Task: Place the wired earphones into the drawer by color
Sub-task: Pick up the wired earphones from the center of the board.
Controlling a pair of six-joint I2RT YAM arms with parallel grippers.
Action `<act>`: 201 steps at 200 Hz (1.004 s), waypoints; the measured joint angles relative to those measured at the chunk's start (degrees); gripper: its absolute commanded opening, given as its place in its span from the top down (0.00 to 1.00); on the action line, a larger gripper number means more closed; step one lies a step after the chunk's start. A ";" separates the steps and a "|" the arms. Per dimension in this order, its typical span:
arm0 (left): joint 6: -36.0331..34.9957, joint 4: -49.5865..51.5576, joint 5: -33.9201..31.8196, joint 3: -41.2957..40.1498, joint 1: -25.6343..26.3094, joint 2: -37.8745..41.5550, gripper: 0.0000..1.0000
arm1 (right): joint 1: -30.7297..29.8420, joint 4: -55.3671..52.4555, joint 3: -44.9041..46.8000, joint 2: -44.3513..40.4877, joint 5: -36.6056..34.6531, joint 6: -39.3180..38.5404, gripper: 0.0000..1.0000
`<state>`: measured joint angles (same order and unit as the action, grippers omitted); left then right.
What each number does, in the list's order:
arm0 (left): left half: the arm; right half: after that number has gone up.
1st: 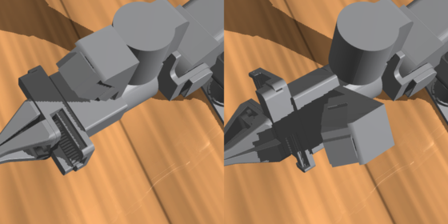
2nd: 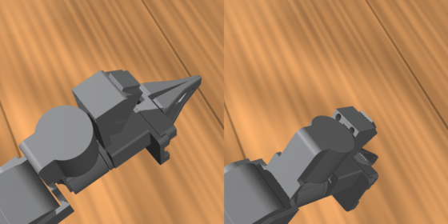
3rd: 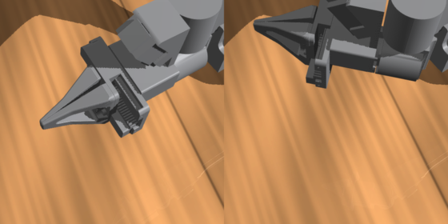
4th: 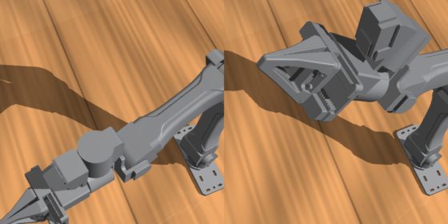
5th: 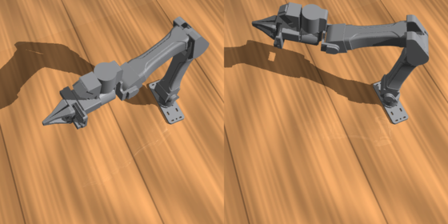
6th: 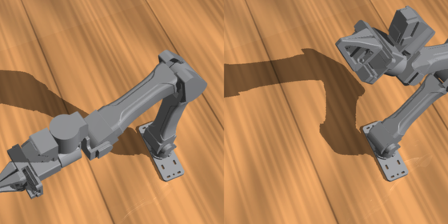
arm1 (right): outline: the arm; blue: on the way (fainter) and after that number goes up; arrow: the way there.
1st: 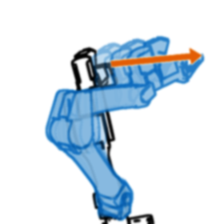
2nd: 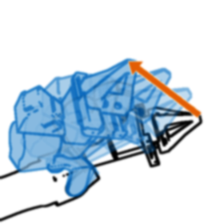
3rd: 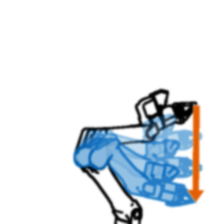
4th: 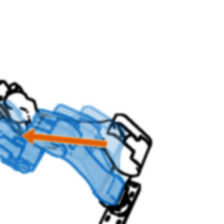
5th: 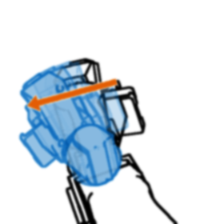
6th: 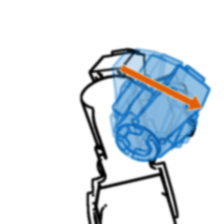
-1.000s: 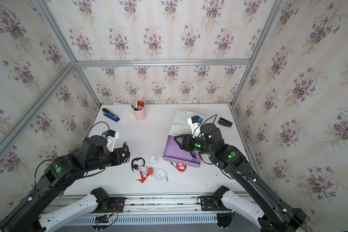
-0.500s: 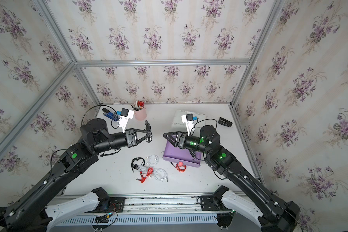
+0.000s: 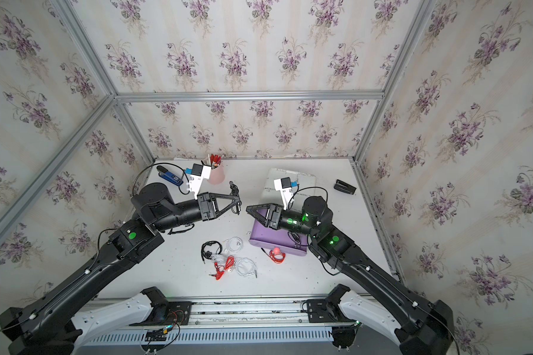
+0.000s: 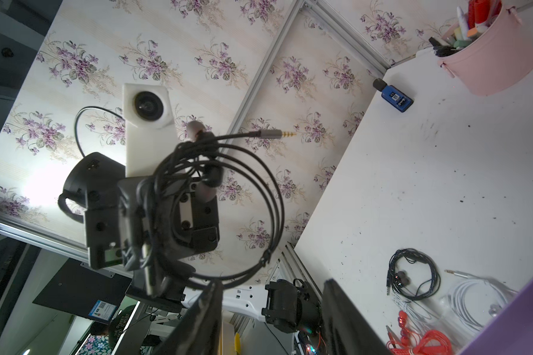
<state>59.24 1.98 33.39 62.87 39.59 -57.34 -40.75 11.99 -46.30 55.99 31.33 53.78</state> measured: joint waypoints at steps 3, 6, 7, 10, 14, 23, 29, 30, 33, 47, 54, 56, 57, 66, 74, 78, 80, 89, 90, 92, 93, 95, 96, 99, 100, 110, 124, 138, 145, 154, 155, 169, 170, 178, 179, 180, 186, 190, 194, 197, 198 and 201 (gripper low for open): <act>0.26 -0.31 0.02 -0.13 0.00 0.13 1.00 | 0.00 0.24 -0.07 0.48 0.09 0.00 0.46; 0.42 -0.55 0.02 -0.26 0.00 0.24 1.00 | 0.00 0.44 -0.13 0.81 0.22 0.02 0.46; 0.48 -0.61 0.02 -0.31 0.00 0.26 1.00 | 0.00 0.52 -0.15 0.92 0.26 0.02 0.46; 0.66 -0.76 0.04 -0.42 0.00 0.37 1.00 | 0.00 0.76 -0.24 1.29 0.42 0.02 0.46; 0.81 -0.98 0.07 -0.59 0.00 0.52 1.00 | 0.00 1.07 -0.44 1.88 0.68 0.07 0.46; 1.09 -1.33 0.22 -0.98 0.02 0.76 1.00 | -0.04 1.60 -1.07 2.99 0.96 0.20 0.46; 1.29 -1.44 0.20 -1.20 0.02 0.92 1.00 | -0.11 2.14 -1.51 3.67 1.16 0.20 0.46; 1.31 -1.46 0.22 -1.25 0.02 0.94 1.00 | -0.11 2.19 -1.57 3.76 1.16 0.20 0.46; 1.36 -1.55 0.22 -1.36 0.02 1.01 1.00 | -0.13 2.38 -1.73 4.00 1.25 0.17 0.46; 1.40 -1.70 0.22 -1.86 0.02 1.14 1.00 | -0.44 3.74 -2.38 5.16 1.95 0.22 0.46; 1.62 -1.70 0.22 -2.12 0.02 1.20 1.00 | -0.66 4.35 -2.71 5.75 2.54 0.24 0.46; 1.70 -1.70 0.22 -2.19 0.02 1.20 1.00 | -0.72 4.52 -2.78 5.92 2.62 0.24 0.46; 1.75 -1.68 0.22 -2.23 0.02 1.20 1.00 | -0.76 4.61 -2.80 6.01 2.64 0.24 0.46; 1.79 -1.73 0.20 -2.58 0.02 1.20 1.00 | -1.03 5.40 -2.95 6.64 3.13 0.26 0.46; 1.79 -1.75 0.20 -2.86 0.02 1.20 1.00 | -1.29 6.10 -2.93 7.21 4.00 0.31 0.47; 1.79 -1.75 0.20 -3.02 0.02 1.20 1.00 | -1.31 6.34 -2.86 7.48 4.13 0.37 0.47; 1.79 -1.75 0.20 -3.08 0.02 1.18 1.00 | -1.33 6.45 -2.82 7.58 4.28 0.44 0.47; 1.81 -1.84 0.20 -3.21 0.02 1.03 1.00 | -1.46 6.80 -2.47 8.04 4.70 0.55 0.47; 1.81 -1.84 0.20 -3.21 0.02 0.98 1.00 | -1.49 6.82 -2.40 8.09 4.72 0.57 0.47; 1.84 -1.84 0.22 -3.21 0.02 0.94 1.00 | -1.53 7.02 -2.25 8.20 4.81 0.79 0.47; 1.86 -1.86 0.22 -3.21 0.02 0.92 1.00 | -1.53 7.06 -2.21 8.24 4.87 0.85 0.47; 1.95 -1.95 0.22 -3.21 0.02 0.85 1.00 | -1.60 7.15 -2.12 8.28 4.98 0.96 0.47; 1.99 -1.99 0.22 -3.21 0.02 0.81 1.00 | -1.62 7.19 -2.08 8.33 4.98 1.05 0.47; 2.14 -2.14 0.22 -3.21 0.02 0.72 1.00 | -1.64 7.37 -1.92 8.44 5.03 1.36 0.47; 2.19 -2.16 0.22 -3.21 0.02 0.70 1.00 | -1.64 7.43 -1.88 8.48 5.07 1.44 0.47; 2.21 -2.56 0.24 -3.21 0.02 0.52 1.00 | -1.79 7.65 -1.60 8.87 5.55 1.62 0.48; 2.23 -2.82 0.26 -3.21 0.02 0.46 1.00 | -2.03 8.41 -1.53 9.33 5.62 1.77 0.49; 2.23 -2.95 0.39 -3.21 0.02 0.48 1.00 | -2.36 9.29 -1.62 9.77 5.77 1.77 0.54; 2.23 -2.95 0.44 -3.21 0.02 0.48 1.00 | -2.36 9.44 -1.73 10.05 5.77 1.81 0.57; 2.23 -2.99 0.44 -3.23 0.02 0.48 1.00 | -2.54 9.55 -1.86 10.40 5.77 1.86 0.61; 2.23 -2.99 0.44 -3.23 0.02 0.48 1.00 | -2.54 9.55 -1.88 10.43 5.77 1.88 0.61; 2.25 -3.06 0.44 -3.63 0.02 0.61 1.00 | -2.62 9.62 -2.25 10.93 5.77 1.97 0.66; 2.25 -3.06 0.44 -3.65 0.02 0.63 1.00 | -2.64 9.62 -2.27 10.95 5.77 1.97 0.66; 2.45 -3.30 0.46 -4.07 0.02 0.74 1.00 | -2.69 9.62 -2.58 11.28 5.81 1.97 0.67; 2.49 -3.32 0.46 -4.11 0.02 0.76 1.00 | -2.69 9.62 -2.62 11.30 5.84 1.97 0.67; 2.56 -3.32 0.46 -4.17 0.02 0.79 1.00 | -2.69 9.62 -2.67 11.34 5.84 1.99 0.67; 2.71 -3.45 0.46 -4.46 0.02 0.85 1.00 | -2.69 9.68 -2.97 11.65 5.90 1.99 0.68; 2.75 -3.48 0.46 -4.70 0.02 0.92 1.00 | -2.69 9.86 -3.08 11.82 5.97 1.99 0.69; 2.84 -3.56 0.48 -4.87 0.02 1.01 1.00 | -2.71 9.99 -3.19 11.98 6.10 1.97 0.70; 2.84 -3.61 0.50 -4.98 0.02 1.03 1.00 | -2.75 9.99 -3.32 12.13 6.19 1.99 0.70; 2.84 -3.61 0.50 -5.03 0.02 1.03 1.00 | -2.75 9.99 -3.34 12.17 6.21 1.99 0.71; 2.84 -3.69 0.57 -5.11 0.02 1.07 1.00 | -2.75 9.99 -3.41 12.28 6.23 1.99 0.72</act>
<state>62.08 -1.72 33.95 57.76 39.62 -56.27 -43.51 21.98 -49.71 68.27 37.56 55.77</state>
